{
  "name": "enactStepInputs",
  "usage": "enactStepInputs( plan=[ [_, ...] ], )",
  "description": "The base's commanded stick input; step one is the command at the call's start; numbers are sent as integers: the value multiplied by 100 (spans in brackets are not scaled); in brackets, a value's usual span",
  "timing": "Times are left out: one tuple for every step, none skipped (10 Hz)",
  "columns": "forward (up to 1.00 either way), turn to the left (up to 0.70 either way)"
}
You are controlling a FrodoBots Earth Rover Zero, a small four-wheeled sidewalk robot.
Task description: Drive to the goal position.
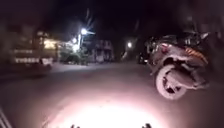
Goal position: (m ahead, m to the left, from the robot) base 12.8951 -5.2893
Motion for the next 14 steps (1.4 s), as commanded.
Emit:
enactStepInputs(
  plan=[
    [70, 0],
    [70, 0],
    [70, 0],
    [70, 0],
    [70, 0],
    [70, 0],
    [70, 0],
    [70, 0],
    [70, 0],
    [70, 0],
    [70, 0],
    [70, 0],
    [70, 0],
    [70, 0]
  ],
)
